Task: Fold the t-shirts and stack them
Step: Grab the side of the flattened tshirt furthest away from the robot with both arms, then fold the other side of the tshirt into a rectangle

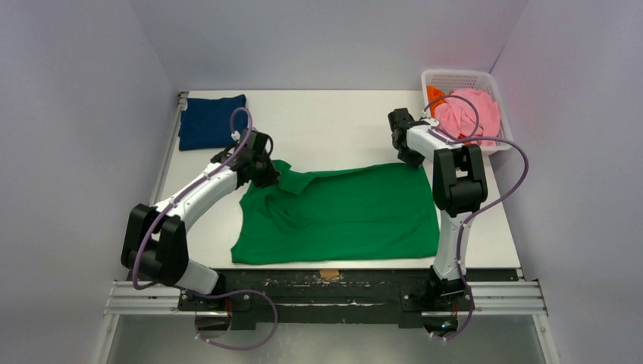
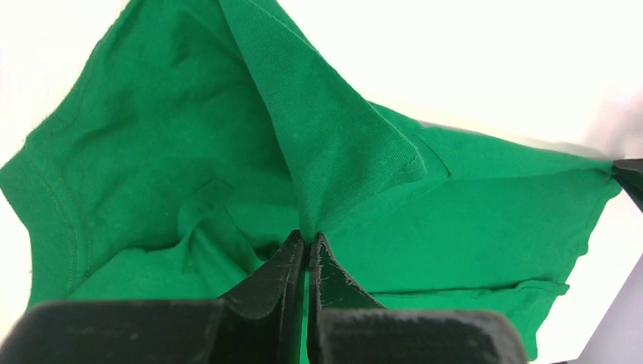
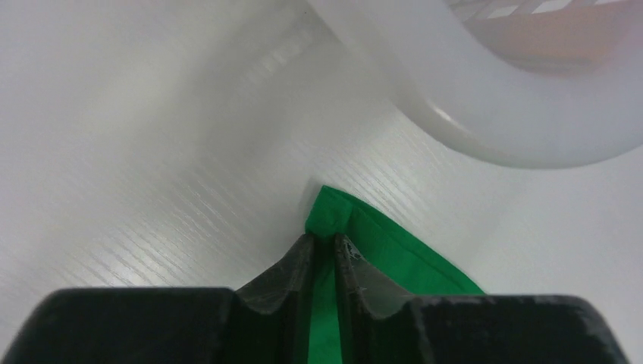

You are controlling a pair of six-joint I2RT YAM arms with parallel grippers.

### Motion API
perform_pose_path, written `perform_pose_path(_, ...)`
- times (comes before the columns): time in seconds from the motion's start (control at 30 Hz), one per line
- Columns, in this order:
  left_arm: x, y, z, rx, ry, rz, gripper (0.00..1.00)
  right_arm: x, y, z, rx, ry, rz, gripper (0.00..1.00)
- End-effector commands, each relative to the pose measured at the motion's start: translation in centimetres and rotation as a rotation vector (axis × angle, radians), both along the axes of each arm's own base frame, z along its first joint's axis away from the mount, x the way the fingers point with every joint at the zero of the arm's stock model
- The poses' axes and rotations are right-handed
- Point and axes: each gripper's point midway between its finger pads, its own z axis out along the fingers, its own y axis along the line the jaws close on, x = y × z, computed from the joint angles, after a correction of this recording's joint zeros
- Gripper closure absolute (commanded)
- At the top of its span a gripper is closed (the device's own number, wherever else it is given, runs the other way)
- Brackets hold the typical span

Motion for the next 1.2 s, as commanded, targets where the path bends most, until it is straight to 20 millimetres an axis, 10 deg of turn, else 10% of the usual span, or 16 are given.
perform_pose_path(0.0, -0.1, 0.2, 1.4, -0.024, -0.063, 0.044, 1.00, -1.2, -0.8, 1.3, -0.024, -0.017, -0.041, 0.87)
perform_pose_path(0.1, -0.8, 0.3, 1.4, -0.029, -0.062, 0.050, 1.00, -1.0, -0.9, 2.4, -0.029, -0.043, -0.040, 1.00)
perform_pose_path(0.57, -4.9, 2.3, 1.4, -0.018, -0.079, 0.143, 1.00, -3.9, -0.6, 8.3, 0.003, -0.205, 0.058, 1.00)
perform_pose_path(1.17, -13.3, 2.9, -2.2, -0.070, -0.037, 0.284, 1.00, -5.9, 0.6, 10.6, 0.045, -0.282, 0.170, 1.00)
